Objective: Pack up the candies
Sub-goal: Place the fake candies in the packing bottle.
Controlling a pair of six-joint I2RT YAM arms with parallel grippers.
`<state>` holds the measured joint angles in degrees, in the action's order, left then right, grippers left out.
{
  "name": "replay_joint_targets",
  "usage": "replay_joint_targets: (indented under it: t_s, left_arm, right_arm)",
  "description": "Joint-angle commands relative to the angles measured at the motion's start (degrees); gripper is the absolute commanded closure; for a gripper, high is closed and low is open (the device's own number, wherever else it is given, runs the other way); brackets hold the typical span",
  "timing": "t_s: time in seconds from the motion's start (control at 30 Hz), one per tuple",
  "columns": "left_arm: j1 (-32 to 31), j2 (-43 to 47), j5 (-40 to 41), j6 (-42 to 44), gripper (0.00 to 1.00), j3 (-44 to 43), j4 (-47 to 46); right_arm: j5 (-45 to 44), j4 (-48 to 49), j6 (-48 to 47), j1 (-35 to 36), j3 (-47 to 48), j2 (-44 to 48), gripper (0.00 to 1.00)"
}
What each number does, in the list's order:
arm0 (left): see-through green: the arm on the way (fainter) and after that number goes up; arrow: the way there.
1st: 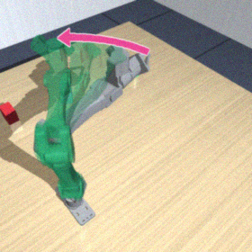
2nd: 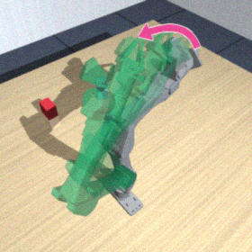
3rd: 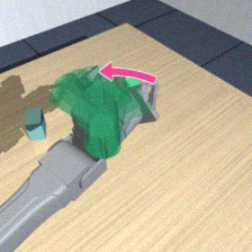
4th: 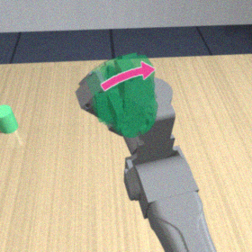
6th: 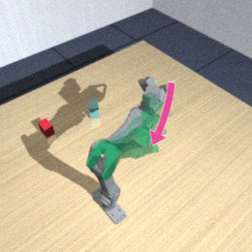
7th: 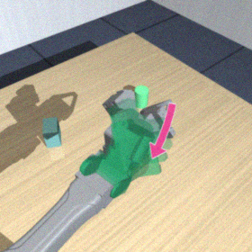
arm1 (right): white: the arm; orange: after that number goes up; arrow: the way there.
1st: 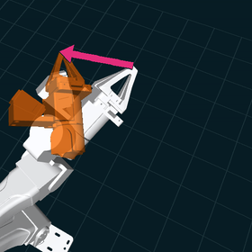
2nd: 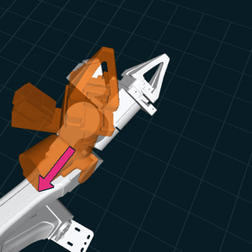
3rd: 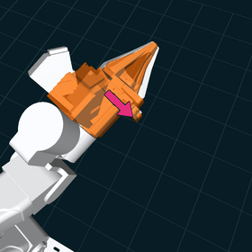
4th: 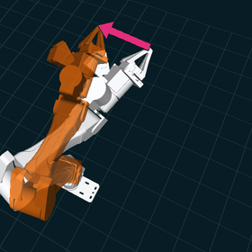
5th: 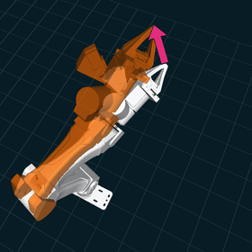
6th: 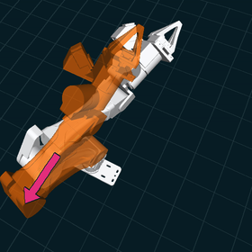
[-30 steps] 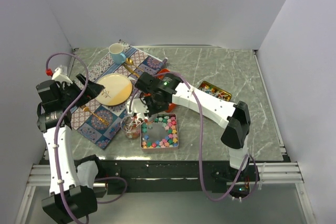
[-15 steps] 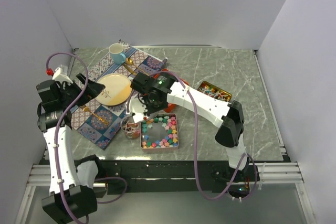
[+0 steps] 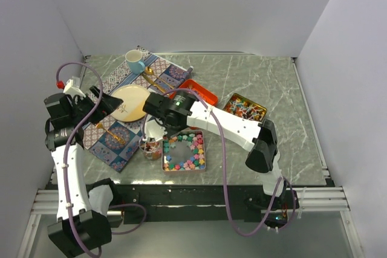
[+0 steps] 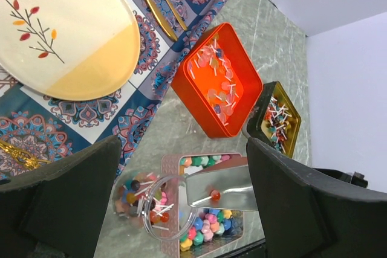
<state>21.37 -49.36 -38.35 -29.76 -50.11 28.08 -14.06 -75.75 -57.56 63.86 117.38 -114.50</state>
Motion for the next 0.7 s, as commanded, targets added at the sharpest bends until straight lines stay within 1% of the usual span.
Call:
replay_joint_targets:
  t_s: [0.0, 0.23, 0.37, 0.47, 0.5, 0.57, 0.6, 0.67]
  left_arm:
    - [0.26, -0.91, -1.99, -1.00, 0.09, -1.75, -2.41]
    - [0.26, -2.40, -3.13, -1.97, 0.10, -2.71, -3.02]
    - [0.26, -3.45, -3.58, -2.23, 0.10, -3.42, -3.20]
    - [0.26, -4.68, -3.66, -1.62, 0.11, -4.29, -2.68]
    - [0.26, -5.04, -3.66, -1.44, 0.11, -4.47, -2.15]
    - [0.26, -6.00, -4.97, -0.57, 0.11, -5.26, -0.66]
    - [0.17, -6.18, -5.24, -0.13, 0.11, -5.35, 0.04]
    - [0.08, -6.88, -5.60, 1.89, 0.12, -5.70, 1.19]
  right_arm:
    - [-6.76, -5.38, -1.68, 1.97, 0.39, 2.35, 1.00]
    - [-12.30, -6.52, -0.89, 3.29, -0.58, 2.96, 1.00]
    - [-15.63, -6.35, -1.23, 1.28, -1.71, 5.33, 1.00]
    - [-17.49, -3.37, -4.65, -0.57, -7.94, 11.38, 1.00]
    - [-17.40, -2.40, -5.71, -2.05, -12.66, 15.23, 1.00]
    - [-16.27, -0.11, -9.12, -3.55, -18.30, 18.94, 1.00]
    - [-15.65, 0.68, -10.45, -4.78, -23.99, 22.35, 1.00]
    - [-15.73, 4.63, -14.22, -5.84, -29.82, 25.36, 1.00]
